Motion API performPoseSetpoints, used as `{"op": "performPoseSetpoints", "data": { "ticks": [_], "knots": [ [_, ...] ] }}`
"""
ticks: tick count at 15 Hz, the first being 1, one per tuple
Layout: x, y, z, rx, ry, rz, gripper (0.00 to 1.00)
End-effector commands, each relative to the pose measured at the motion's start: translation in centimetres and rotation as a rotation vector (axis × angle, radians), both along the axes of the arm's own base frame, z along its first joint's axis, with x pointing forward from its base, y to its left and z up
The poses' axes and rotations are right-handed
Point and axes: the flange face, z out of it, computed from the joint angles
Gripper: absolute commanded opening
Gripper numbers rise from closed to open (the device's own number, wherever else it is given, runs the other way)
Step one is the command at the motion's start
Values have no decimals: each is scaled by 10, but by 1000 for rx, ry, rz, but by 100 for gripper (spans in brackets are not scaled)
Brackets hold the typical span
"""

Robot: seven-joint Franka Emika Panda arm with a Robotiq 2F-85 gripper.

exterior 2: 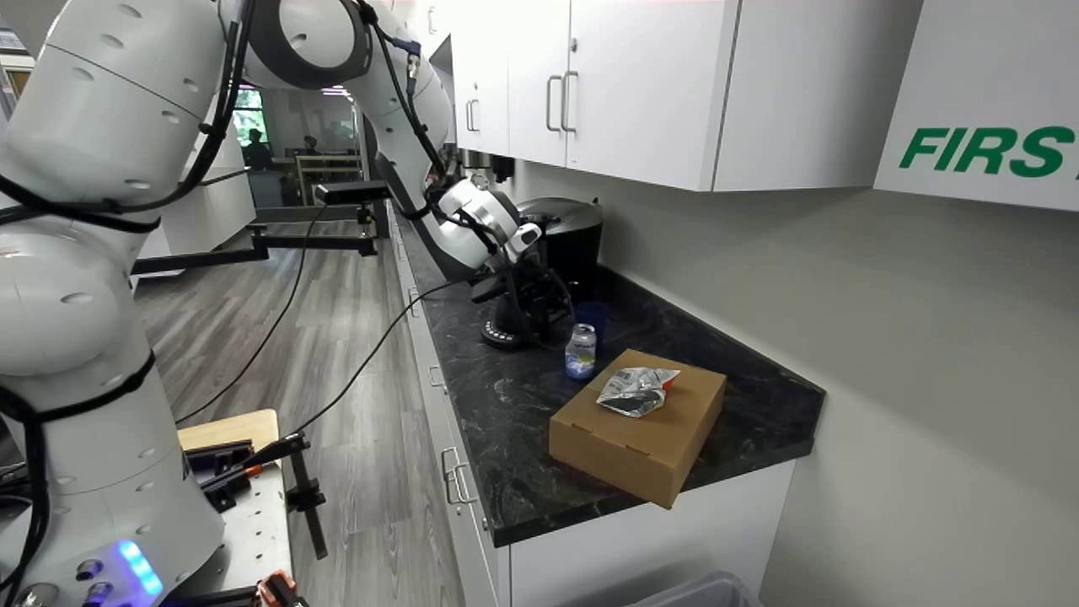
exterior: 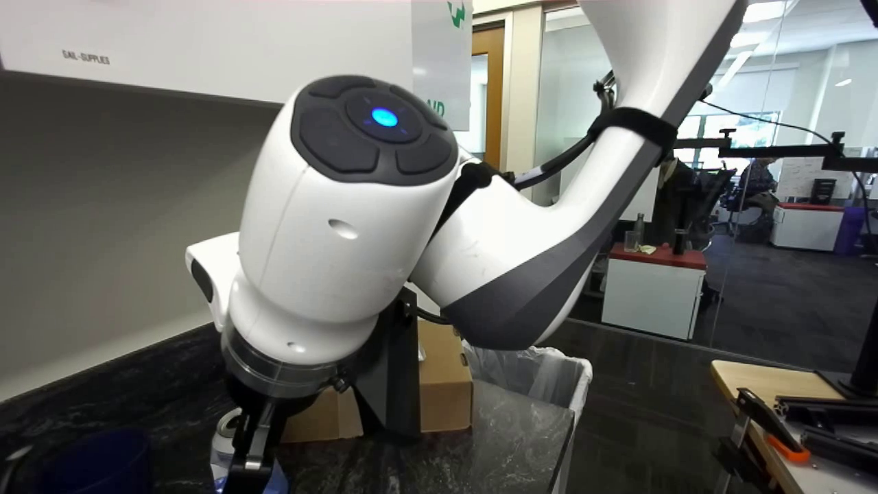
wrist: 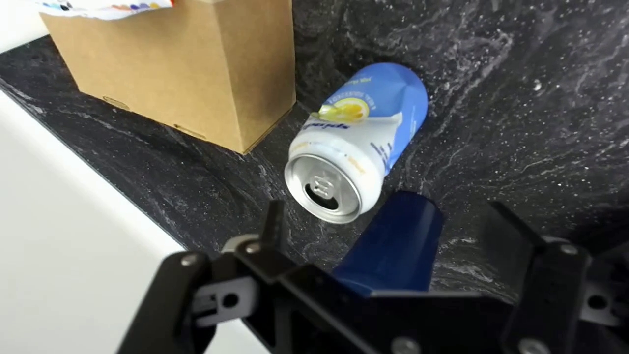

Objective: Throw the paper, can, and packet in the bin

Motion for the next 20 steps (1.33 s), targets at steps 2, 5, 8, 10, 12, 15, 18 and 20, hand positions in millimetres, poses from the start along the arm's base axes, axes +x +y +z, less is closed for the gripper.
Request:
{"op": "performPoseSetpoints", "data": {
  "ticks": [2, 5, 8, 10, 12, 15, 18, 20],
  "knots": [
    [12, 6, -17, -7, -15, -3, 100],
    [27, 7, -21, -3, -24, -9, 100],
    [44, 8, -22, -6, -41, -7, 100],
    [50, 6, -22, -9, -50, -11, 100],
    [55, 1, -26, -18, -50, -19, 100],
    [58, -14, -38, -35, -36, -52, 100],
    [58, -27, -48, -52, -20, -75, 100],
    [57, -31, -51, -54, -10, -82, 100]
  ]
}}
